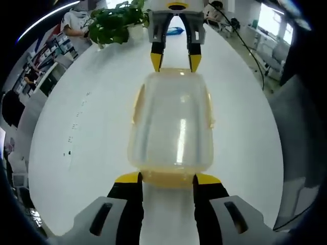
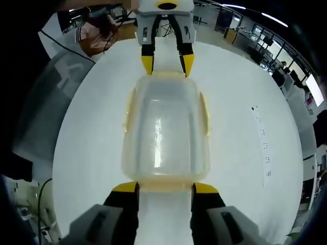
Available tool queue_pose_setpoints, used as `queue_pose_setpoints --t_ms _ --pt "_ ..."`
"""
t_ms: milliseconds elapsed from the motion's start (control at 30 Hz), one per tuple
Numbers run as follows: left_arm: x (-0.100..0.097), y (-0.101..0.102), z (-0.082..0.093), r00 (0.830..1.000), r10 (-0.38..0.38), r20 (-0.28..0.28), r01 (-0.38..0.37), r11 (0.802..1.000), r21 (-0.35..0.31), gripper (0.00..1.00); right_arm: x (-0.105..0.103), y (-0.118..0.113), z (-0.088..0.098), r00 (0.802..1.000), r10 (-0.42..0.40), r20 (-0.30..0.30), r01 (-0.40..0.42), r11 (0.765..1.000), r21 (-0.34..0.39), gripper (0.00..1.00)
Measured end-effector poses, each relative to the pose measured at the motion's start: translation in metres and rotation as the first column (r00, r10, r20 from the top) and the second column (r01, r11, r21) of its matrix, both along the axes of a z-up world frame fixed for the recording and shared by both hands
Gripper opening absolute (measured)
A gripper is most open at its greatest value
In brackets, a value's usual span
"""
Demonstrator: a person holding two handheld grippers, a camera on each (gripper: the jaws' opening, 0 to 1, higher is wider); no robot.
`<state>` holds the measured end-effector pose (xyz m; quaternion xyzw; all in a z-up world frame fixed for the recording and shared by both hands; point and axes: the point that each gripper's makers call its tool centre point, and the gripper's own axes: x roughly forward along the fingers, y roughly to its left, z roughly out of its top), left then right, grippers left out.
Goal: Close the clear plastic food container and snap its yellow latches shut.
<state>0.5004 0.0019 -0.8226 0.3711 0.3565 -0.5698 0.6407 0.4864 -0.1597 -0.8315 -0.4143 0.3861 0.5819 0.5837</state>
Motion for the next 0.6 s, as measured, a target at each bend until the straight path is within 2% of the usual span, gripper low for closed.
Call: queue_pose_setpoints --t_ms 167,300,367,600 --pt "0.000 -0.003 -0.002 1.000 -0.002 -0.009 0.002 1.000 0.004 0.35 0.001 -0.003 -0.001 1.000 0.007 0.002 -0.007 1.000 -0.009 0.37" --pt "0.001 -0.006 0.002 0.999 0.028 -0.018 -0.029 0.999 -0.038 0.35 0.002 -0.009 0.002 1.000 -0.002 0.010 0.002 1.000 -0.003 0.37" --pt "-0.001 -0.008 0.001 1.000 0.019 -0.024 -0.020 0.998 -0.056 0.35 0.000 -0.011 -0.001 1.000 -0.010 0.001 0.010 1.000 0.002 0.37" --pt "0.000 -0.010 -0.001 1.000 0.006 -0.022 -0.008 0.999 -0.053 0.35 0.000 -0.012 -0.003 1.000 -0.011 -0.002 0.011 1.000 0.000 0.38"
